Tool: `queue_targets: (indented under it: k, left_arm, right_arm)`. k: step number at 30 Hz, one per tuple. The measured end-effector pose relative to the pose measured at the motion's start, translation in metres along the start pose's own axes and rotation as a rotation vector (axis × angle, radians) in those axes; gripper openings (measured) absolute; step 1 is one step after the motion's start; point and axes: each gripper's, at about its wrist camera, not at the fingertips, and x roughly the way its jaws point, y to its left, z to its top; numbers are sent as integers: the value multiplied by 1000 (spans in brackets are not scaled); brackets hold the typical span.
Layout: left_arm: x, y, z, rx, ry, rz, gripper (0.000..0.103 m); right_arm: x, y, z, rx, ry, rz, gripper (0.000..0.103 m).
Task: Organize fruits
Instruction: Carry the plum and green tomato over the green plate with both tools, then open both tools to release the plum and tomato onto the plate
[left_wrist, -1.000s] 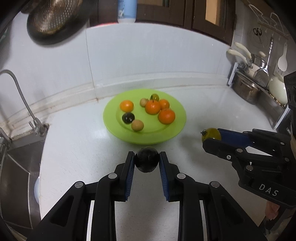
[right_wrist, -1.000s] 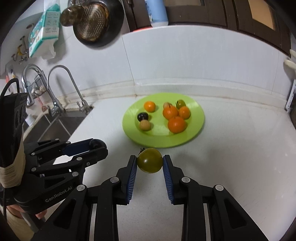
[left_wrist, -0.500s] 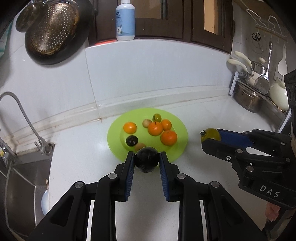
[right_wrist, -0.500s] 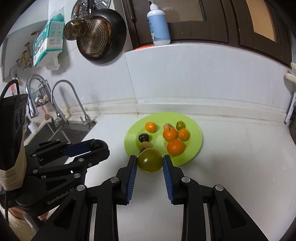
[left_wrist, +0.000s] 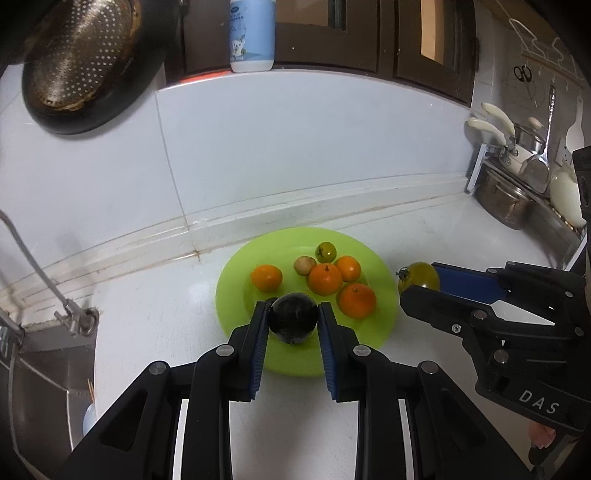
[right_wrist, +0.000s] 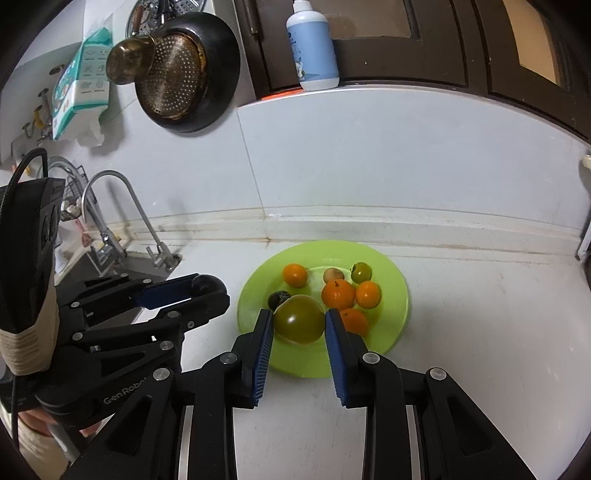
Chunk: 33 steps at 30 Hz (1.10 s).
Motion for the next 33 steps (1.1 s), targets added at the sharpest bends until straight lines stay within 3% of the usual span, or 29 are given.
queue_targets:
  k: [15, 27, 29, 30, 33]
  left_arm:
    - [67, 21, 12, 30, 76, -28, 27]
    - [108, 24, 19, 57, 93, -64, 27]
    - [111, 24, 20, 59, 94, -64, 35]
    - [111, 24, 21, 54, 92, -64, 44]
    - [106, 27, 21, 41, 85, -43, 47]
  right_arm:
    - [68, -16, 10, 29, 94, -11, 30]
    - [107, -32, 13, 60, 147, -13, 30]
    - [108, -35, 13, 65, 150, -12, 30]
    - [109, -36, 13, 70, 149, -12, 30]
    - [110, -39, 14, 83, 146, -17, 34]
